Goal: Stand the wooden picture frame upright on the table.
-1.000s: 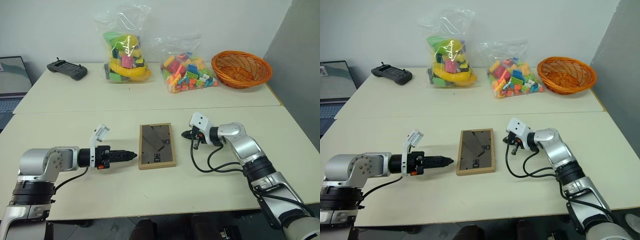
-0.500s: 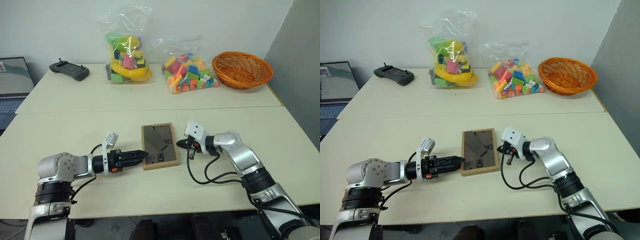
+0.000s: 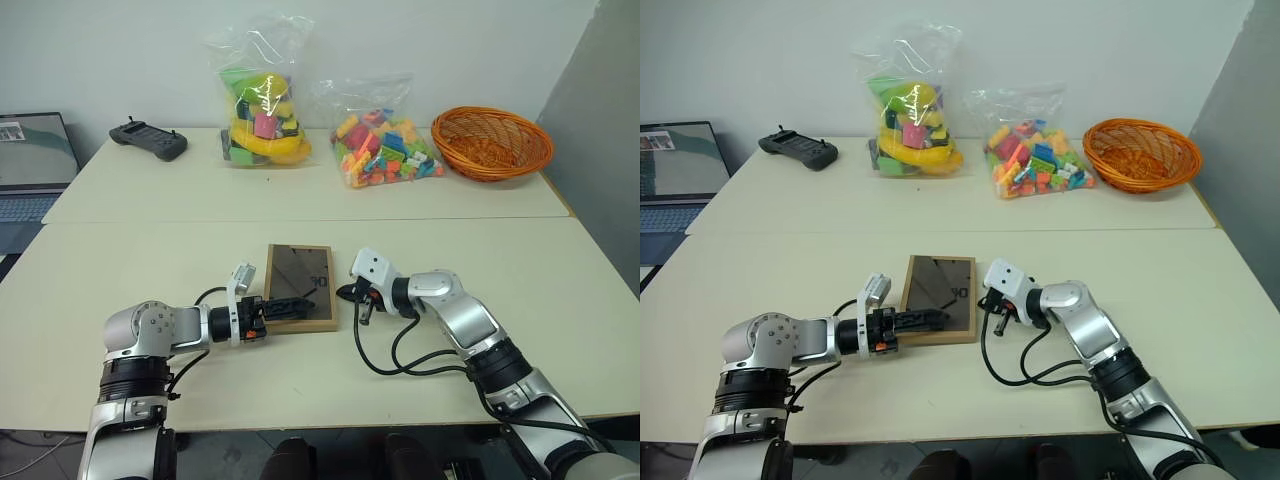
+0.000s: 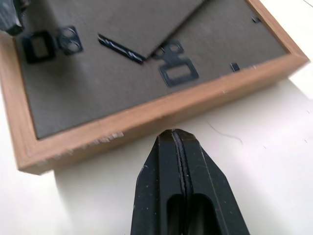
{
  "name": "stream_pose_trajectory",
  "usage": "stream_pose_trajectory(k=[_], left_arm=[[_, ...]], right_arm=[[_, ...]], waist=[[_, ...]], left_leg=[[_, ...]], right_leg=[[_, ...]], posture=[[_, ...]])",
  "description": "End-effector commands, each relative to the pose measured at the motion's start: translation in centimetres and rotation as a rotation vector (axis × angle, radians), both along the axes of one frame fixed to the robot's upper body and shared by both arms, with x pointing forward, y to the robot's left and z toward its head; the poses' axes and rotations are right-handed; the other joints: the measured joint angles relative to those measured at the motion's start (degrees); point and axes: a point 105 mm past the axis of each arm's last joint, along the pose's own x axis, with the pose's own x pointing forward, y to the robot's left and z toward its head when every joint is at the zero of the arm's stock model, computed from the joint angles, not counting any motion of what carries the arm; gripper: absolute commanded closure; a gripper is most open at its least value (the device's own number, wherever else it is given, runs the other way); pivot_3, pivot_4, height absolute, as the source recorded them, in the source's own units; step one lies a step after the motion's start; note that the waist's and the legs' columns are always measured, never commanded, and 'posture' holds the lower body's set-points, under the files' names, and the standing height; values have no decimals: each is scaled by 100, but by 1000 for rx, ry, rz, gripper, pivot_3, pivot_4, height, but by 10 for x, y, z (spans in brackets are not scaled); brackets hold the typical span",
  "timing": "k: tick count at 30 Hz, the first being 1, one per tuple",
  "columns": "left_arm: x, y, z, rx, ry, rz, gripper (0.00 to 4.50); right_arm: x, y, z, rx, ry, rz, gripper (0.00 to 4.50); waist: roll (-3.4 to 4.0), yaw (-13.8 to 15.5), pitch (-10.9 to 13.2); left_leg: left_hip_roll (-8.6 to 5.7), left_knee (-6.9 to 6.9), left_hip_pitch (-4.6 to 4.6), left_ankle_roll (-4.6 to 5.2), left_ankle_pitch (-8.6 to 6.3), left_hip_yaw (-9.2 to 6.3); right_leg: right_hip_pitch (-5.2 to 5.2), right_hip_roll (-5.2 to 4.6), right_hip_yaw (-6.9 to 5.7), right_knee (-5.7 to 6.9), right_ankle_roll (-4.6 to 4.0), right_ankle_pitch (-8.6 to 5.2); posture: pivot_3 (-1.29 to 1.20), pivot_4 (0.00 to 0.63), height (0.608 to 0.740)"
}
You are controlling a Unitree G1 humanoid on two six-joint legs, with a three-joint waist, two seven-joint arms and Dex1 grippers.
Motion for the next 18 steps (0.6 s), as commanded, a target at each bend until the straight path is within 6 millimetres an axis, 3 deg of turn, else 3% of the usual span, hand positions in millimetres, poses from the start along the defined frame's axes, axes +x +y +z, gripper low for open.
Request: stream_pose_trajectory(k=[1,5,8,13,18], left_arm=[[-2,6,11,-25,-21,11,1637],[1,9,17,-26,-56,41,2442],[3,1,30,-50,-119,41,3093],[15,-10,55,-40,-250,73,3213],[16,-24,76,-8,-396,43,3213]], right_arm=[[3,-6,6,6,-49,-10,4500],[7,-14,7,4,-60,-37,4500],[13,-19,18,26,-92,-61,4500],[12,-21,79,238,-87,-37,4500],[-5,-16,140,385,3,93,3540]], waist=[[0,-24,0],[-1,-88,1],[-2,-93,1],[-8,-76,6],[-8,-101,6]], left_leg=[[1,-2,0,0,0,0],[3,-4,-1,1,0,-2],[3,-5,-3,0,0,-5],[2,-2,-14,-1,0,-11],[2,-5,-15,-2,0,-16]], right_leg=[[-1,1,0,0,0,0],[-2,2,-1,0,0,0],[-3,2,-2,0,0,0],[-7,1,-7,-2,0,0],[-11,3,-5,-4,0,0]], posture=[[0,150,740],[0,150,740],[0,150,740],[0,150,740],[0,150,740]])
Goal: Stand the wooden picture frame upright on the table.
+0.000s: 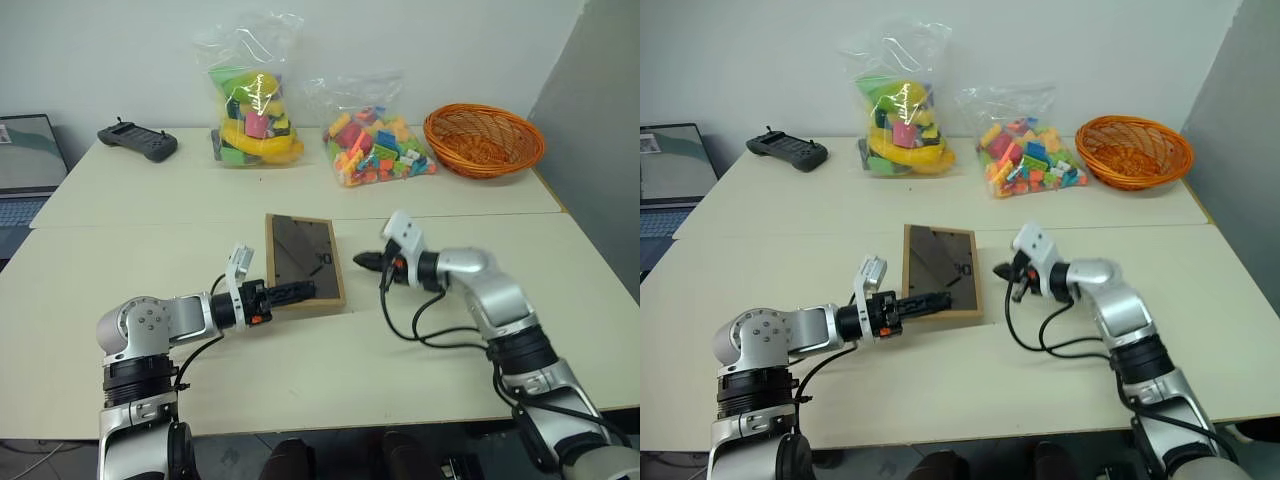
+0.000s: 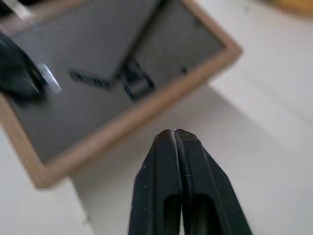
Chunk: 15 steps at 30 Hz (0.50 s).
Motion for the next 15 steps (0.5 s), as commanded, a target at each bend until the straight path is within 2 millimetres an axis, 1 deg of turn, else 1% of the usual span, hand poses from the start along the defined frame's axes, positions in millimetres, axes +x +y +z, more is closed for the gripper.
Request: stream_pose_trajectory(k=[1,3,4,6,8,9,13,14,15], left_arm=[[2,-12,33,-11,-181,-27,3213],[2,-14,39,-15,-213,-34,3213],[3,-15,41,-18,-225,-35,3213],[3,-16,45,-20,-249,-46,3213],[2,-17,50,-25,-264,-57,3213],[2,-17,52,-24,-269,-58,3213],[0,-18,58,-24,-292,-82,3213],[0,-19,58,-21,-296,-86,3213],[0,-19,58,-19,-297,-88,3213]], right_arm=[[-16,9,51,125,24,132,3300],[-16,15,60,146,54,155,2777],[-15,18,62,149,64,160,2632],[-11,25,62,148,76,164,2269],[-6,31,61,156,89,165,1764],[-3,34,62,163,95,164,1598],[8,47,60,172,100,152,703],[9,50,59,171,99,153,564],[9,52,58,171,95,156,237]], waist=[[0,-2,0],[0,-2,0],[0,-2,0],[0,-2,0],[0,-3,0],[0,-5,0],[0,-14,0],[0,-17,0],[0,-17,0]], left_leg=[[0,0,0,0,0,-2],[0,-2,1,0,0,-4],[0,-3,1,0,0,-5],[-1,-3,1,1,0,-4],[-2,-3,-2,1,-1,-3],[-2,-3,-2,1,-1,-3],[-2,-1,-13,0,0,-3],[-3,-1,-13,0,0,-2],[-2,-1,-13,0,0,-2]], right_leg=[[0,0,0,0,0,0],[-1,1,-1,-1,0,0],[-1,1,-1,-2,0,0],[-1,1,0,-2,0,0],[-2,1,1,-3,0,0],[-2,1,1,-2,-1,0],[-13,1,1,0,-1,0],[-13,1,2,0,-1,0],[-14,1,2,-1,-1,0]], posture=[[0,150,740],[0,150,740],[0,150,740],[0,150,740],[0,150,740],[0,150,740],[0,150,740],[0,150,740],[0,150,740]])
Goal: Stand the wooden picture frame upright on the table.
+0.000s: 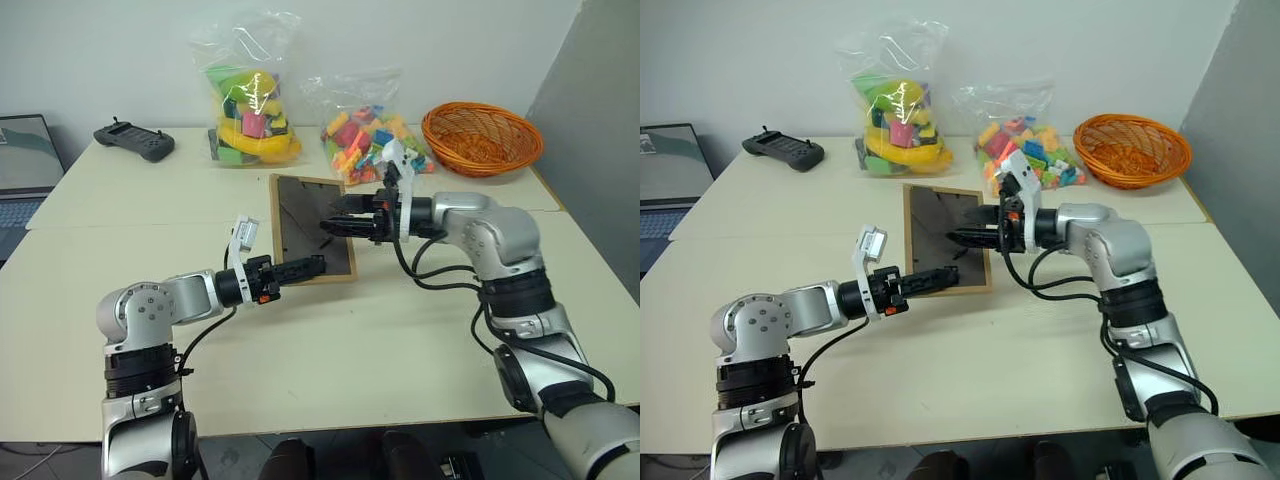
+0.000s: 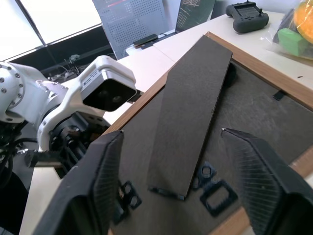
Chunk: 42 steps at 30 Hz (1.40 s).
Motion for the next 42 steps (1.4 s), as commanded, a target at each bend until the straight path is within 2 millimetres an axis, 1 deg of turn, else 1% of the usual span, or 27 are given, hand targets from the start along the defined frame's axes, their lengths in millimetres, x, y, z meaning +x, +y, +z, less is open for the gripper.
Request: stream_pose_trajectory(k=[1,4,6,9,12,17,19,20,22,24,26,27,29,30,31,32,34,36,38,42], left_arm=[[-4,-4,24,-20,-111,-42,3213],[-4,-5,23,-17,-110,-45,3213],[-3,-5,23,-16,-110,-45,3213],[-3,-5,23,-14,-107,-45,3213],[-4,-2,23,-19,-97,-43,3213],[-4,1,24,-23,-81,-40,3213],[-7,1,25,-28,-64,-55,3213],[-8,1,26,-31,-52,-63,3213],[-11,0,27,-34,-34,-78,3213],[-13,3,28,-55,22,-96,3213],[-15,5,28,-65,55,-104,3213],[-16,7,29,-87,77,-113,3213],[-17,12,31,-136,124,-135,3213],[-17,13,34,-161,138,-145,3213],[-17,13,36,-174,147,-150,3213],[-17,13,38,-200,162,-161,3213],[-18,11,40,-220,182,-173,3213],[-21,6,41,-239,199,-183,3213],[-25,1,42,-255,215,-183,3213],[-34,-10,36,-251,215,-205,3213]], right_arm=[[2,11,12,11,-67,13,37],[-7,24,16,35,-64,79,5],[-15,29,19,49,-65,129,5],[-35,27,26,88,-51,235,5],[-45,16,28,94,-28,275,5],[-51,-6,30,93,12,272,5],[-46,-14,29,81,-1,227,5],[-42,-22,28,63,-26,188,5],[-35,-38,25,31,-78,119,5],[-26,-64,25,-5,-151,26,5],[-22,-79,25,-22,-187,-26,5],[-17,-90,24,-49,-266,-75,5],[-2,-117,13,-228,-635,-233,5],[1,-124,5,-341,-827,-259,5],[1,-125,-2,-404,-944,-251,5],[1,-124,-8,-427,-1042,-244,5],[-2,-117,-13,-437,-1208,-208,5],[-9,-100,-23,-453,-1394,-115,5],[-11,-87,-29,-441,-1513,-58,5],[-7,-63,-19,-364,-1679,-60,5]], waist=[[0,4,0],[0,1,0],[0,2,0],[0,14,0],[0,25,0],[0,12,1],[0,11,1],[0,10,1],[-1,26,1],[-2,42,2],[-3,52,3],[-3,39,4],[-5,25,3],[-8,22,2],[-10,21,3],[-12,16,5],[-12,1,7],[-12,-25,8],[-12,-39,7],[-12,-18,8]], left_leg=[[0,0,0,0,0,0],[0,0,-5,0,0,0],[0,0,-5,-1,0,-1],[0,0,-8,-1,0,-2],[-1,1,-9,0,0,-5],[0,0,-7,1,-1,-6],[0,0,-7,8,-5,-6],[-1,0,-7,13,-7,-6],[0,0,-8,13,-8,-7],[-3,2,-9,15,-9,-8],[-4,4,-11,18,-10,-8],[-4,4,-10,18,-10,-6],[-1,3,-8,18,-10,-8],[0,1,-7,17,-10,-8],[1,2,-7,15,-9,-7],[1,3,-7,12,-7,-3],[1,4,-2,-1,1,13],[5,4,1,-5,3,19],[10,5,5,-20,12,23],[11,4,14,-30,17,29]], right_leg=[[0,0,0,-1,0,0],[-4,0,0,-1,0,0],[-5,0,-1,0,0,0],[-6,-1,-1,-1,0,0],[-5,-1,-3,-2,0,0],[-6,0,-3,0,0,0],[-6,0,-2,0,0,0],[-5,0,-3,-1,0,0],[-6,0,-4,-1,0,0],[-3,-1,-5,-2,1,0],[-2,-2,-6,-4,1,0],[-2,-2,-4,-3,1,0],[-2,1,-5,-2,1,0],[-2,1,-6,-2,2,-1],[-1,2,-6,-2,3,-2],[-1,1,-4,-1,5,-3],[-2,0,7,3,6,-2],[-5,0,12,7,5,-2],[-5,2,14,8,5,-2],[-5,6,27,7,4,-2]], posture=[[0,150,740],[0,150,740],[0,150,740],[0,150,740],[0,150,740],[0,150,740],[0,150,740],[0,150,740],[0,150,740],[0,150,740],[0,150,740],[0,150,740],[0,150,740],[0,150,740],[0,150,740],[0,150,740],[0,150,740],[0,150,740],[0,150,740],[0,150,740]])
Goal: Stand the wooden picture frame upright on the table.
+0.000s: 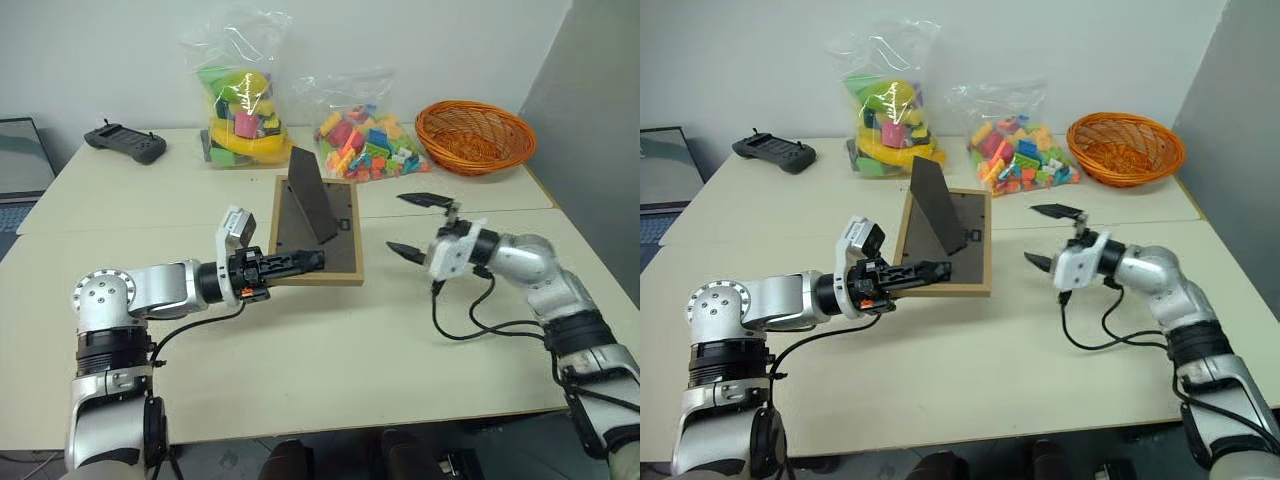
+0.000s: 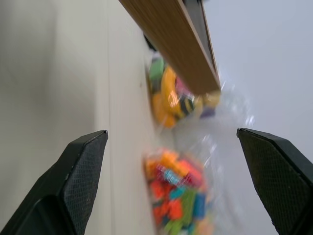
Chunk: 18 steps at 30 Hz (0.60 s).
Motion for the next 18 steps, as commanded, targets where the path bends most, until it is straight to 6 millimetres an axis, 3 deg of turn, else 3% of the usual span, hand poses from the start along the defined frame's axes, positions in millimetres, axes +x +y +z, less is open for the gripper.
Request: stream_pose_trajectory(k=[1,6,18], left_arm=[[-10,-9,12,-43,-60,-27,3213],[-18,-13,8,-40,-72,-39,3213],[-21,-15,11,-64,-88,-53,3213]], right_arm=[[-4,21,18,25,-183,99,5],[-7,37,21,49,-223,174,5],[-5,43,20,41,-260,214,2507]], waist=[[0,20,0],[-2,58,1],[-2,23,1]], left_leg=[[-1,0,-1,-1,1,2],[-6,2,-1,-4,2,4],[-5,2,4,-4,3,6]], right_leg=[[0,0,0,-1,0,0],[5,-2,-1,-4,-1,0],[13,-2,-1,-5,-1,0]], posture=[[0,150,740],[0,150,740],[0,150,740]])
